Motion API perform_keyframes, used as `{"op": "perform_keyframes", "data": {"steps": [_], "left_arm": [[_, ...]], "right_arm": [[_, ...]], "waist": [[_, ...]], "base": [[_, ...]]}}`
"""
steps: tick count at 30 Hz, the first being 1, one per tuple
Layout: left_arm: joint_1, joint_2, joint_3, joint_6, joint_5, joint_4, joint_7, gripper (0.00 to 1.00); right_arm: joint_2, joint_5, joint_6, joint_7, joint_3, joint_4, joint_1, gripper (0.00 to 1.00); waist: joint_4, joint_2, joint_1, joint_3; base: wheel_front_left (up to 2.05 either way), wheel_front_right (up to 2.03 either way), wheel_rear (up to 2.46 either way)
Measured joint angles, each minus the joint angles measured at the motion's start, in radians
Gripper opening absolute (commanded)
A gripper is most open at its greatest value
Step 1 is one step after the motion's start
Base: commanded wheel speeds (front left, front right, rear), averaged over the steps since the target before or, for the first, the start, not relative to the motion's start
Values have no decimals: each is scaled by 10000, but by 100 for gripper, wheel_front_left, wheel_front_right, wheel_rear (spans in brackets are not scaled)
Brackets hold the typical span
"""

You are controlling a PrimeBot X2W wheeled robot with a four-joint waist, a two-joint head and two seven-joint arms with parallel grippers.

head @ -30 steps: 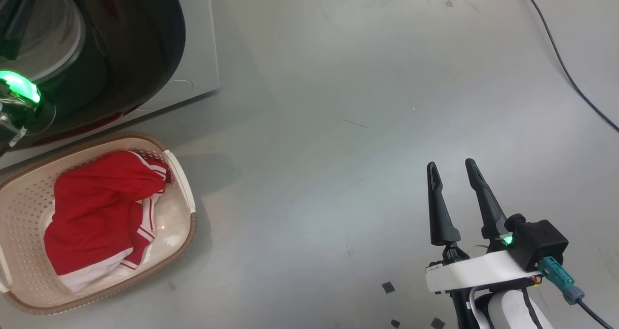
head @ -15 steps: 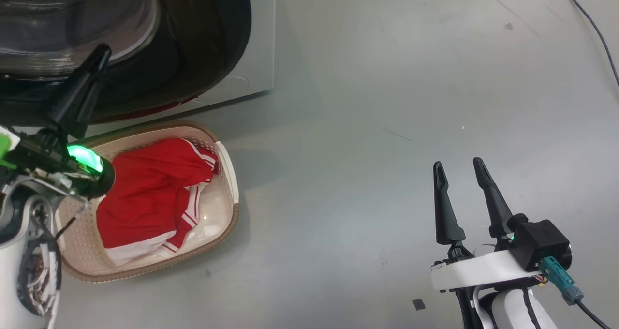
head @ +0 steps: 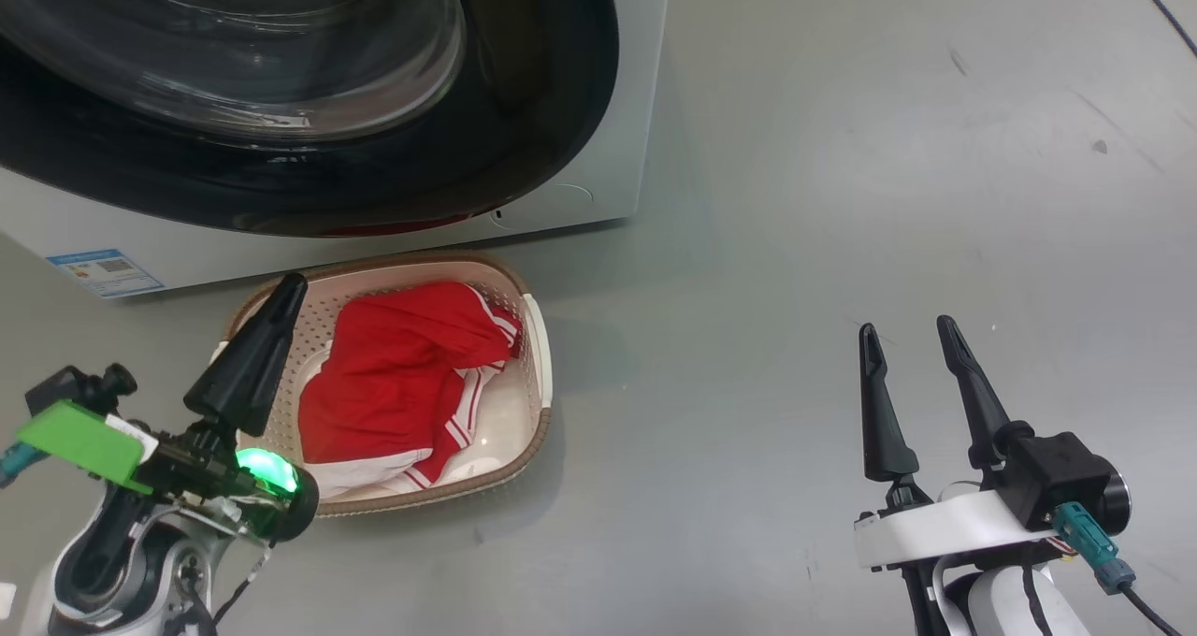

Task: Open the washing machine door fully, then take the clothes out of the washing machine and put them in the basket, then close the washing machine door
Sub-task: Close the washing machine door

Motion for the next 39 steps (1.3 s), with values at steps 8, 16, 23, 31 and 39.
{"op": "perform_keyframes", "data": {"steps": [8, 16, 23, 31, 39], "left_arm": [[1155, -270, 249, -6, 397, -474, -407, 100], [1610, -38, 725, -6, 3367, -1881, -1440, 100], [1811, 2071, 443, -8, 8184, -3321, -3233, 100], [2661, 3266, -234, -35, 12080, -3643, -5273, 100], [3380, 2560, -1129, 1300, 15098, -3206, -6205, 100]], "right_arm": [[-19, -88, 0, 0, -2, 113, 203, 100], [-73, -96, 0, 0, -198, 121, 405, 100], [-245, -267, 0, 0, -334, 109, 476, 100], [-385, -401, 0, 0, -464, 82, 810, 100], [-439, -616, 0, 0, -374, 73, 1288, 100]], "waist": [[625, 0, 0, -511], [1182, 0, 0, -1032], [1611, 0, 0, -1470], [1802, 0, 0, -1872], [1789, 0, 0, -2166]], "base": [[0, 0, 0], [0, 0, 0], [0, 0, 0], [0, 0, 0], [0, 0, 0]]}}
